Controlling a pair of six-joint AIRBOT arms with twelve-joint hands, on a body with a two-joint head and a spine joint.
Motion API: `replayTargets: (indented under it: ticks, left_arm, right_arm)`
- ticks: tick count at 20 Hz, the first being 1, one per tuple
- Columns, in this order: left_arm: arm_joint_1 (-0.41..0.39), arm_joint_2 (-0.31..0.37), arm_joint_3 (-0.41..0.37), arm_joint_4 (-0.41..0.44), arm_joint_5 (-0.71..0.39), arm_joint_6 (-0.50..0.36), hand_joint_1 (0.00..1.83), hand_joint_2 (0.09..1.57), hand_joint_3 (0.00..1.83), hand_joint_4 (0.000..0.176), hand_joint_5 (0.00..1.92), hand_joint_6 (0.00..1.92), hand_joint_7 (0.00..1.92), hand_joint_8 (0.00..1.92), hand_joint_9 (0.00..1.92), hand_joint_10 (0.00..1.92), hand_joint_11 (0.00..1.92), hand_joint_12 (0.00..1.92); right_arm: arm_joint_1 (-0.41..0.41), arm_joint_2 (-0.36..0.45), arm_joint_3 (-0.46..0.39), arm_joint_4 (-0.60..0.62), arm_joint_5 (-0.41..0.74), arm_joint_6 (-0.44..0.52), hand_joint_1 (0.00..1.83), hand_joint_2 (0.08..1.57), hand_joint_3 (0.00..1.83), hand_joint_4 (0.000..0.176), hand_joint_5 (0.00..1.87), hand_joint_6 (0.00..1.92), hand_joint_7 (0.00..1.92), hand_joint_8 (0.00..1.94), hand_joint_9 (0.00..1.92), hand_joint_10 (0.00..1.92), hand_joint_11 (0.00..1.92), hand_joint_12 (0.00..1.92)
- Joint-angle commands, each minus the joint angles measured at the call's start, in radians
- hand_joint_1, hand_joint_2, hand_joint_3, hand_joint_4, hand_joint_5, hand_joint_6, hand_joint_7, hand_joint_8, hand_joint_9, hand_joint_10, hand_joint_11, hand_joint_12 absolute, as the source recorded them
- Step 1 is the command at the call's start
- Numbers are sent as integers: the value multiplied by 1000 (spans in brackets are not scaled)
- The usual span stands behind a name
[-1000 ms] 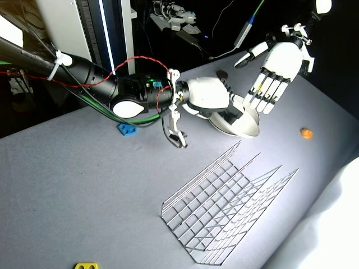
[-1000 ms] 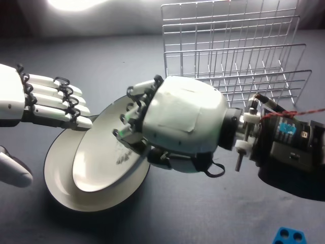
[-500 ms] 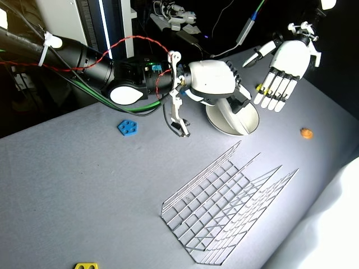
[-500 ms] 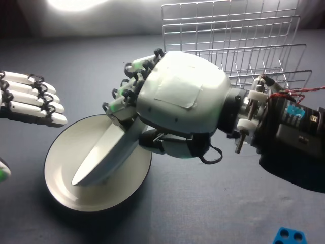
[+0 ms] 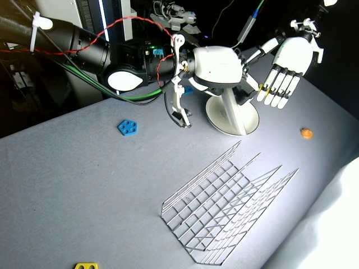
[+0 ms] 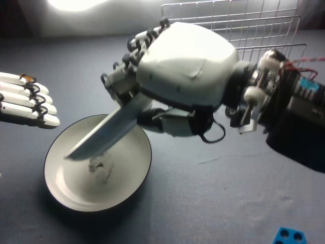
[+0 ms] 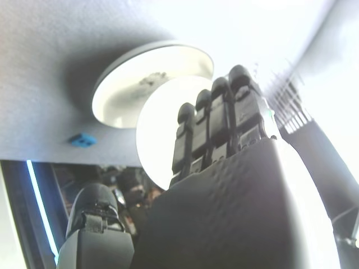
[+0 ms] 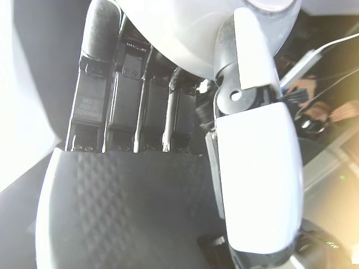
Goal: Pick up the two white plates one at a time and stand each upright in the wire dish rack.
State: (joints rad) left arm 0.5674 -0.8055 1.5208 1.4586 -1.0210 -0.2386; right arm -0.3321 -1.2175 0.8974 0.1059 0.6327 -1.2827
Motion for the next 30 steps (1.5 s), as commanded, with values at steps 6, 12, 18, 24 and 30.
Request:
replayTargets:
  ticks: [6, 12, 18, 24, 30]
  left_arm:
    - [15, 21, 2, -68, -39, -1, 0, 1063, 0, 0, 130, 0, 123, 1, 101, 1, 0, 179]
    - [32, 32, 2, -67, -54, -2, 0, 1065, 0, 0, 144, 2, 134, 4, 106, 4, 0, 187]
    - [20, 50, -59, 15, -57, -18, 0, 1064, 0, 0, 137, 0, 129, 2, 99, 1, 0, 165]
    - [21, 45, -91, 57, -31, -61, 0, 1069, 0, 0, 144, 1, 117, 1, 92, 0, 0, 153]
    - [23, 36, -125, 74, 30, -76, 0, 1071, 1, 0, 155, 1, 135, 2, 107, 2, 0, 200]
  right_arm:
    - [115, 61, -42, 151, 25, 12, 1189, 1169, 1, 14, 882, 1211, 891, 1079, 942, 578, 629, 1352]
    - [243, 125, -51, 301, -95, 118, 1186, 1179, 0, 11, 870, 1233, 873, 1107, 913, 635, 614, 1386]
    - [320, 160, -58, 439, -144, 118, 1198, 1151, 3, 20, 909, 1157, 928, 1033, 980, 533, 654, 1312]
    - [353, 206, -58, 472, -178, 137, 1186, 1174, 0, 20, 875, 1212, 890, 1093, 939, 589, 629, 1357]
    - [354, 263, -42, 472, -190, 242, 1184, 1174, 1, 21, 864, 1228, 893, 1089, 954, 574, 627, 1360]
